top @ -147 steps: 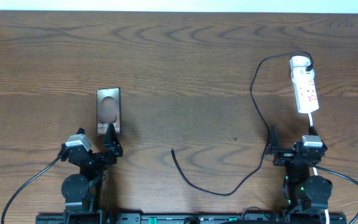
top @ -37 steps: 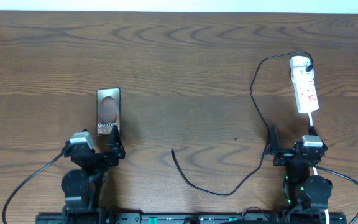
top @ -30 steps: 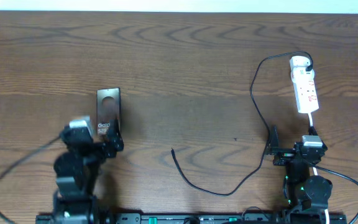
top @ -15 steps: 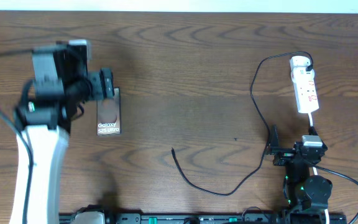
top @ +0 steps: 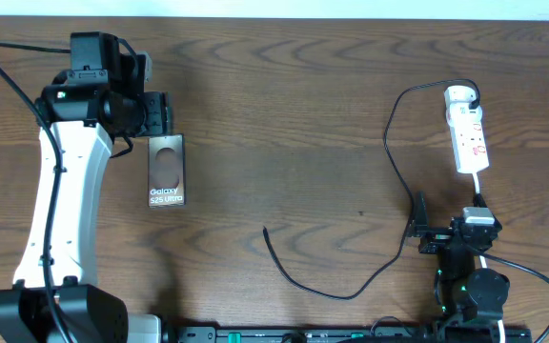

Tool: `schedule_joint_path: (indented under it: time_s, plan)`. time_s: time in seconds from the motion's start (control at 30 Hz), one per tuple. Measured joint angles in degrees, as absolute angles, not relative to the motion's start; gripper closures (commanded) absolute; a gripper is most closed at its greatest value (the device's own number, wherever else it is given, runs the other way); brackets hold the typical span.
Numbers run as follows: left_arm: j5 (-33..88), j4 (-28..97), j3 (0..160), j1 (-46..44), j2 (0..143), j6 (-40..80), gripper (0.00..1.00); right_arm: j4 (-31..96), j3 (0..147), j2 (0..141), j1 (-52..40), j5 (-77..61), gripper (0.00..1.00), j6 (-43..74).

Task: Plug charger to phone and switch on socket
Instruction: 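Move the left gripper forward over the phone, then lower the left gripper and close it on the phone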

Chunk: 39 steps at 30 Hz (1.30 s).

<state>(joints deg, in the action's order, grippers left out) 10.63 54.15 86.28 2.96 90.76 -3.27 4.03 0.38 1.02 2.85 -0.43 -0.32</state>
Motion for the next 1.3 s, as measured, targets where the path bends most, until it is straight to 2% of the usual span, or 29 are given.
schedule_joint_path:
  time_s: [0.43,0.9,1.3]
  plan:
    - [9.82,54.98,85.49,2.96,91.26,-4.75,0.02,4.03,0.38,1.02,2.85,-0.43,0.01,-0.32]
    - [8.58,54.06,84.71,2.96,106.34,-4.75,0.02,4.05,0.38,1.02,2.85,-0.43,0.01,-0.32]
    - [6.04,49.87,79.81,2.96,107.81,-4.1,0.02,4.03,0.38,1.02,2.85,-0.43,0.01,-0.32]
